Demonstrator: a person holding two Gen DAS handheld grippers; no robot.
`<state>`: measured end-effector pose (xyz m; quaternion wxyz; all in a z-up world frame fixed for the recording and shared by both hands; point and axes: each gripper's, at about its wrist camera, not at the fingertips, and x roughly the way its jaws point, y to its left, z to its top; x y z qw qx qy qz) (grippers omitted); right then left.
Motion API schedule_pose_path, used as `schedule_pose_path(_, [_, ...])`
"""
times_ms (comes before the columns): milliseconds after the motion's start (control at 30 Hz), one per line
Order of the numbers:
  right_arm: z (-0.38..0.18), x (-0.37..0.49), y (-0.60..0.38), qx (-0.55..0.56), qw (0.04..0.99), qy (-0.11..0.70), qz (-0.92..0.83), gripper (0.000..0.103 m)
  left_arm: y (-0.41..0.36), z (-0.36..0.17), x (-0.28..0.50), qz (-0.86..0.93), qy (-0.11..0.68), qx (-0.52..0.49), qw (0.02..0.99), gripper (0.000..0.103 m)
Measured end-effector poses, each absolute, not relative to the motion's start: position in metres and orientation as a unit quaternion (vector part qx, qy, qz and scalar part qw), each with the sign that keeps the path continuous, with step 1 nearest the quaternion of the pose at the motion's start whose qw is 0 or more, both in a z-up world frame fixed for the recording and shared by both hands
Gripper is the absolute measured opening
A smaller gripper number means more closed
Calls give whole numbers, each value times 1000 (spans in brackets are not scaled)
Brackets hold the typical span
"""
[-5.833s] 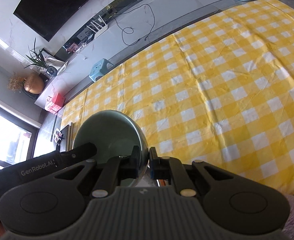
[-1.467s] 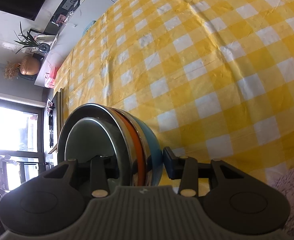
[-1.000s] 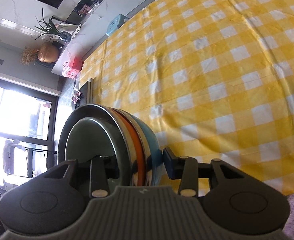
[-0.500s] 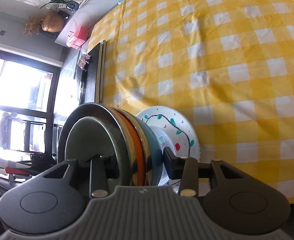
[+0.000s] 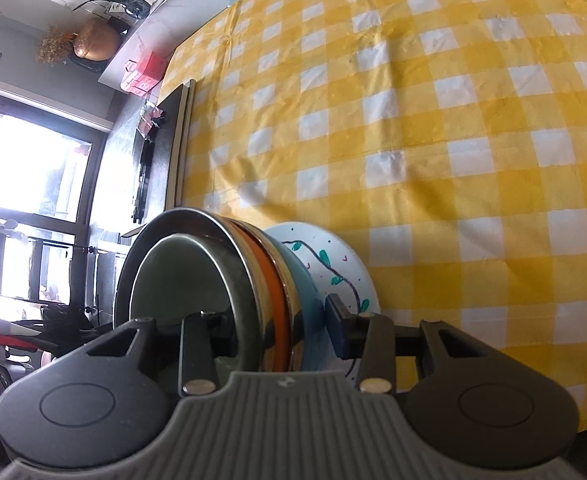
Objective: Organize plates and bowls
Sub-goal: 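Lower the nested bowls onto the vine-pattern plate and open both grippers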
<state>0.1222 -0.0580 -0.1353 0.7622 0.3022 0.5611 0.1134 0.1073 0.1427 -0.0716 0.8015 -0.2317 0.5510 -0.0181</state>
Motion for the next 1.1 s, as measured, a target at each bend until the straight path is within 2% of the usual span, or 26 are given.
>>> schedule_pose_path(267, [-133,120,-60,305,769,550,115,44,140,-70,107,-21,551,-219,805,48])
schedule_pose_path(300, [-130,119,-60,301,774,546,114,51,138,-69,107,-23,551,-212,807,51])
schedule_pose_path(333, [-128,118,-59,295,779,542,113,55,136,-69,107,-28,550,-208,809,60])
schedule_pose_path(367, [-125,118,-59,289,785,537,112,62,134,-67,107,-35,548,-204,811,64])
schedule_pose_path(400, [-122,117,-59,282,791,531,111,64,133,-66,106,-37,544,-202,814,69])
schedule_pose_path(533, [-114,114,-59,269,803,520,114,67,132,-61,103,-34,530,-192,825,73])
schedule_pose_path(600, [-111,111,-61,269,805,517,112,70,129,-57,100,-38,523,-177,833,74])
schedule_pose_path(833, [-85,93,-64,250,829,489,104,71,128,-28,82,-44,492,-165,854,75])
schedule_pose_path(1100, [-35,43,-59,169,898,396,92,74,117,20,38,-57,404,-118,905,75])
